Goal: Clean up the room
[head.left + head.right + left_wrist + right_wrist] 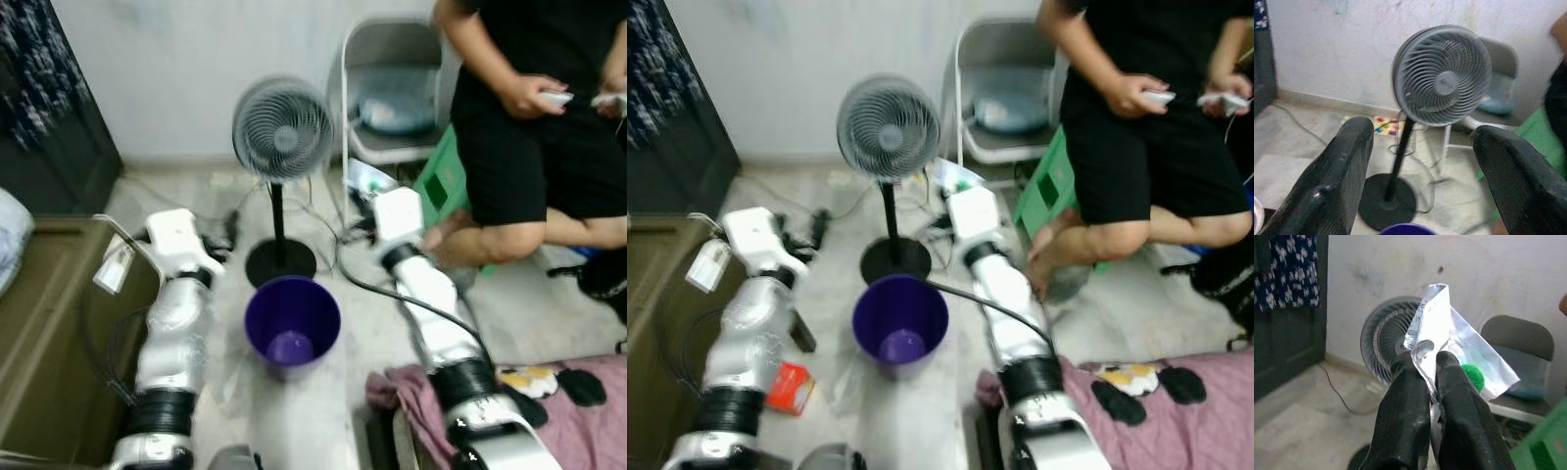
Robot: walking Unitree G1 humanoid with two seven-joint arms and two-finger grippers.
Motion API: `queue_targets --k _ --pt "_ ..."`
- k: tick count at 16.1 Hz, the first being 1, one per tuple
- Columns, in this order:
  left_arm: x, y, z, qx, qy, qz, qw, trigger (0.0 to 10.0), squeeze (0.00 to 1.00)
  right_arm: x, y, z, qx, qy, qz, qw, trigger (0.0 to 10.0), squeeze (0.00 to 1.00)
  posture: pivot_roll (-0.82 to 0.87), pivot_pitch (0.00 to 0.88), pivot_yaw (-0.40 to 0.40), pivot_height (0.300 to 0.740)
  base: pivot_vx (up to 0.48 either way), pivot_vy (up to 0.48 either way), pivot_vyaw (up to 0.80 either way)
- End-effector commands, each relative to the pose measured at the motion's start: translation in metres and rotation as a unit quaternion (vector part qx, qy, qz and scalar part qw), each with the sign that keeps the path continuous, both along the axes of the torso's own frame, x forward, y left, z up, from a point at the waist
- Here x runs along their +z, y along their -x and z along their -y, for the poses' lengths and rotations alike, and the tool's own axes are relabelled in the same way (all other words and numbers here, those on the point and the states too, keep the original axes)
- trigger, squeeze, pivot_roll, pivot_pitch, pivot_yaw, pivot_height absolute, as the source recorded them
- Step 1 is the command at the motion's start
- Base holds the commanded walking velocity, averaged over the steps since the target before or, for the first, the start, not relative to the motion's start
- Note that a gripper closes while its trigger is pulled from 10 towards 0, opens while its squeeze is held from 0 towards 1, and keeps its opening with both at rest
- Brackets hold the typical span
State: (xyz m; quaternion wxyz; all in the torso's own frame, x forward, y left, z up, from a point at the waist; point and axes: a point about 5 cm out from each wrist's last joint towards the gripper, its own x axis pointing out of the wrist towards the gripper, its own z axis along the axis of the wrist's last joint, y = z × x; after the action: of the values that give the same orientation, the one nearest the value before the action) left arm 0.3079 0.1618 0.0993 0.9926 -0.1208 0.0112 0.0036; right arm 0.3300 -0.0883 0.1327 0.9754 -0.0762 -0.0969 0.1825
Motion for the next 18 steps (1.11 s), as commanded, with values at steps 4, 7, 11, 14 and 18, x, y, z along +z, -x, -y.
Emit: queue_targets --k 4,7,11,14,18 --pt "0.0026 -0.0032 0.0117 -0.007 0.007 0.001 1.0 10.0 0.0 0.0003 -0.0024 0.0135 -0.02 0.005 0.001 1.0 10.0 0.0 0.01 0.0 -0.027 0.74 0.0 0.0 0.0" --pt "0.003 -0.0043 0.0114 -0.009 0.003 0.0 1.0 10.0 0.0 0.0013 -0.0021 0.0116 -0.015 0.009 0.006 1.0 10.0 0.0 0.01 0.0 -0.024 0.74 0.0 0.0 0.8" --pt "0.0038 -0.0053 0.0138 -0.012 0.005 0.002 1.0 10.0 0.0 0.0009 -0.0028 0.0119 -0.016 0.007 0.005 1.0 10.0 0.0 0.01 0.0 -0.024 0.74 0.0 0.0 0.8" --pt "0.004 -0.0054 0.0145 -0.014 0.006 0.004 1.0 10.0 0.0 0.0006 -0.0028 0.0122 -0.016 0.007 0.004 1.0 10.0 0.0 0.01 0.0 -0.025 0.74 0.0 0.0 0.73" --pt "0.0054 -0.005 0.0184 -0.027 0.012 0.013 0.999 10.0 0.0 -0.0003 -0.0032 0.0136 -0.019 0.003 0.001 1.0 10.0 0.0 0.01 0.0 -0.026 0.74 0.0 0.0 0.0"
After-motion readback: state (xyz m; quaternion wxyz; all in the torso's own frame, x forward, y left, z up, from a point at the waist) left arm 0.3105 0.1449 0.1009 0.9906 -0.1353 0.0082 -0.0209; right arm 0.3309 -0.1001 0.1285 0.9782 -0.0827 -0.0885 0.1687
